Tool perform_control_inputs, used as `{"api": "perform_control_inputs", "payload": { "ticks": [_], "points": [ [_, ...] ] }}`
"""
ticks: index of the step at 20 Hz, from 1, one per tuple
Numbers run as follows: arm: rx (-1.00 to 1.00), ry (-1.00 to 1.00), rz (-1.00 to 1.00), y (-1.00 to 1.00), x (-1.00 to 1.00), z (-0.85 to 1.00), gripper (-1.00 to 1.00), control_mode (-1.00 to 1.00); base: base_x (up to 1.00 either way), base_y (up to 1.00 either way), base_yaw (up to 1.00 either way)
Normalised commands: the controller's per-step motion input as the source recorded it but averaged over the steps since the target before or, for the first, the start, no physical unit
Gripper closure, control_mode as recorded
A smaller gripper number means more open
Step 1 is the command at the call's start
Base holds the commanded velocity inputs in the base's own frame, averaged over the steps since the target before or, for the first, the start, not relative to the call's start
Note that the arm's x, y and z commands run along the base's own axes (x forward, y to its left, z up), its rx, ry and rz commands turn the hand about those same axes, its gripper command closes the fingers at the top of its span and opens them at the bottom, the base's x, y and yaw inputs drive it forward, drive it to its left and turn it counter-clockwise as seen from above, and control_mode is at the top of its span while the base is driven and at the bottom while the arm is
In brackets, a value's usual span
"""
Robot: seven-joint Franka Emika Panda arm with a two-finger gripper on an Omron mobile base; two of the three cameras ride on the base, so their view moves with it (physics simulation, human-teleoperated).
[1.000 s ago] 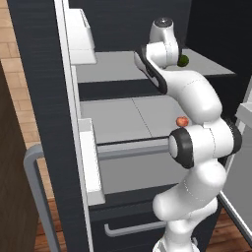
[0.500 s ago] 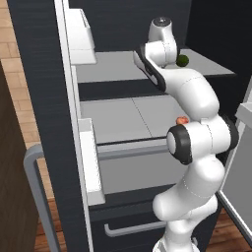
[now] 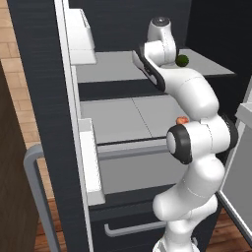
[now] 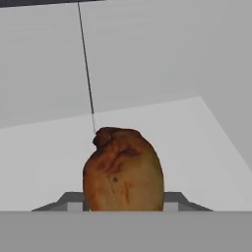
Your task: Open the fridge, remove the peach, lime, and chicken drumstick, and place them on any counter.
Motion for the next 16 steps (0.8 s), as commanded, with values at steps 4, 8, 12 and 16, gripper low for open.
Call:
{"api": "perform_control_inputs", "payload": {
  "ticks": [4, 8, 12, 16],
  "points": [
    [0.0, 0.0, 0.0, 0.0, 0.0, 0.0, 1.0, -1.0, 0.0, 0.0, 0.0],
    [0.0, 0.0, 0.0, 0.0, 0.0, 0.0, 1.0, -1.0, 0.0, 0.0, 0.0],
    [0.0, 0.0, 0.0, 0.0, 0.0, 0.0, 1.0, -1.0, 0.0, 0.0, 0.0],
    [0.0, -0.05, 0.0, -0.22, -0.39, 0.0, 1.0, -1.0, 0.0, 0.0, 0.0]
  ]
}}
